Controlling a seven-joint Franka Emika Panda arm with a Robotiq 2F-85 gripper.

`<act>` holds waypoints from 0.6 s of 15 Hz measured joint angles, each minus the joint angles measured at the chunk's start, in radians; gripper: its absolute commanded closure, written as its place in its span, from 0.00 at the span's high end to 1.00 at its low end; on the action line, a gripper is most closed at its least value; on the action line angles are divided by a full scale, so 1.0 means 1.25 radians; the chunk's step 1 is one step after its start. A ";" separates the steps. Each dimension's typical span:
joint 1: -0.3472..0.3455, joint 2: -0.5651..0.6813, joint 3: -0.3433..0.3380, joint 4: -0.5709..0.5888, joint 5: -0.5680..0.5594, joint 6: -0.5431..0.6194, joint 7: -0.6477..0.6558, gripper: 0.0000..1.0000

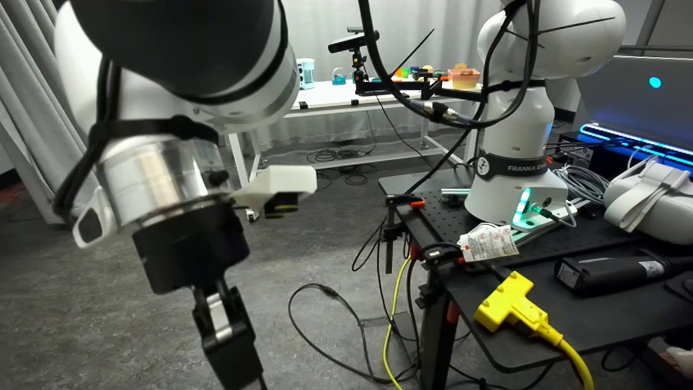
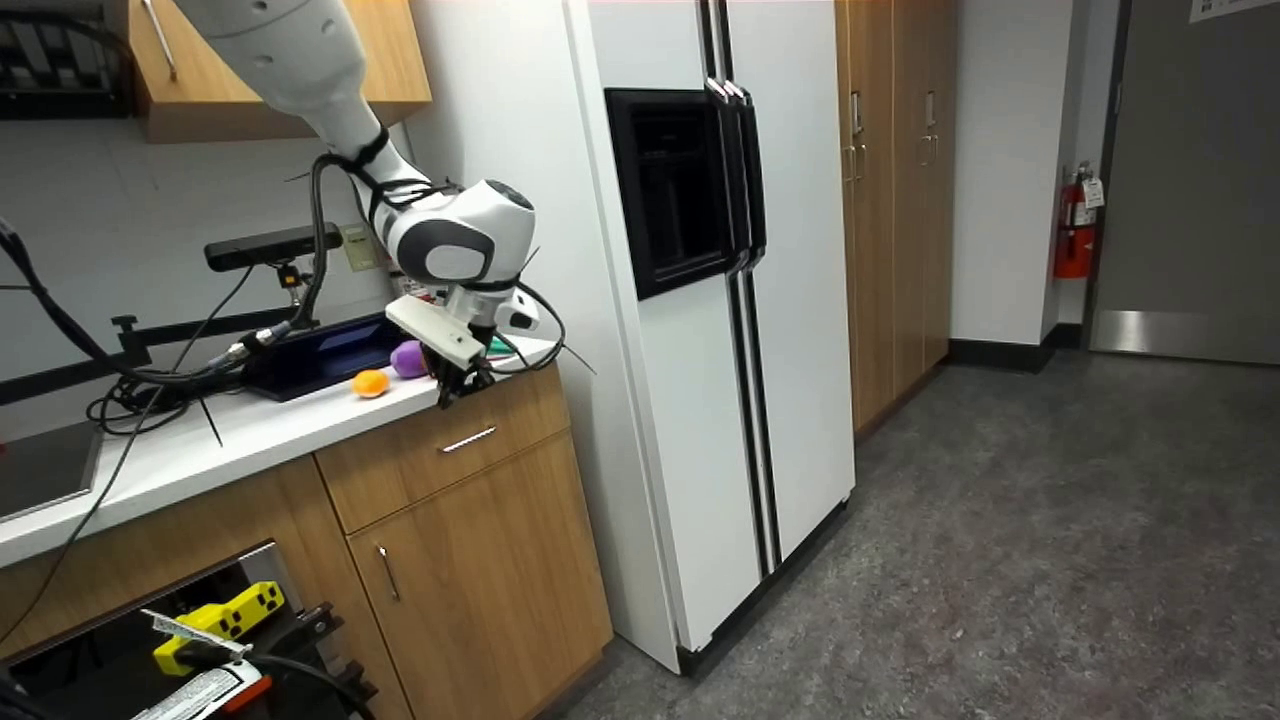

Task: Close the open drawer

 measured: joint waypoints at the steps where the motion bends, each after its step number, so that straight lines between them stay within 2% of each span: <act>1: 0.001 -0.028 -0.008 -0.004 -0.002 -0.012 -0.015 0.00; 9: 0.054 -0.200 -0.065 -0.035 -0.006 -0.021 -0.169 0.00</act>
